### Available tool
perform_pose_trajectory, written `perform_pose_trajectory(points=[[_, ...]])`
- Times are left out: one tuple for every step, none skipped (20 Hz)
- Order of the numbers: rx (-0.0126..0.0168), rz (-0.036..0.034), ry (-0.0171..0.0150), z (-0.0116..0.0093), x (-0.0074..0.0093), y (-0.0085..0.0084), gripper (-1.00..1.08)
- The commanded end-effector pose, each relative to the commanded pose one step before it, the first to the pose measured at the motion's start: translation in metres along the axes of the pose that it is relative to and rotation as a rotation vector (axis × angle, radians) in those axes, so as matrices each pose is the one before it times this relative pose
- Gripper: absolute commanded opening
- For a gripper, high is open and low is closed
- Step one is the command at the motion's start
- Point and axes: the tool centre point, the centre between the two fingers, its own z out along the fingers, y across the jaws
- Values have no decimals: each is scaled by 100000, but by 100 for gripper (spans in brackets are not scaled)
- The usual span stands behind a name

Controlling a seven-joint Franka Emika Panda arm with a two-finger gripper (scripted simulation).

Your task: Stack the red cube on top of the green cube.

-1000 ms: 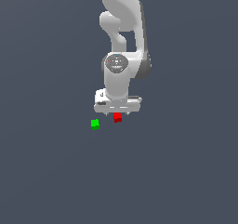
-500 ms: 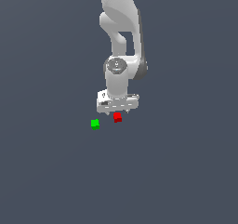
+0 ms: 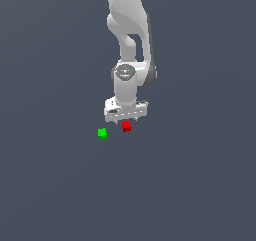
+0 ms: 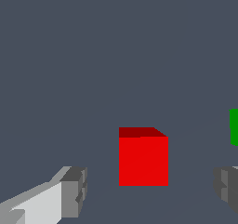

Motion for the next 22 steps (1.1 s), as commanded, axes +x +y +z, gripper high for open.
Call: perform_pose_trajectory(points=[[-3, -3, 2, 3, -2, 4, 100], [0, 0, 0, 30, -1, 0, 100], [0, 0, 0, 90, -3, 1, 100], [0, 0, 0, 149, -5, 2, 100], [0, 0, 0, 208, -7, 2, 100], [0, 0, 0, 267, -9, 3, 100], [0, 0, 0, 325, -11, 3, 100], [0, 0, 0, 382, -14, 4, 100], [-9, -60, 34, 419, -10, -28, 100], [0, 0, 0, 492, -16, 5, 100], [0, 0, 0, 528, -15, 6, 100], [0, 0, 0, 478, -9, 6, 100], [0, 0, 0, 415, -2, 6, 100], [-9, -57, 38, 332, 10, -24, 100], [0, 0, 0, 293, 10, 7, 100], [0, 0, 0, 235, 15, 7, 100], [0, 0, 0, 179, 16, 6, 100], [0, 0, 0, 125, 15, 5, 100], [0, 0, 0, 74, 10, 3, 100], [0, 0, 0, 24, 4, 1, 100], [0, 0, 0, 0, 0, 0, -100], [0, 0, 0, 0, 0, 0, -100]])
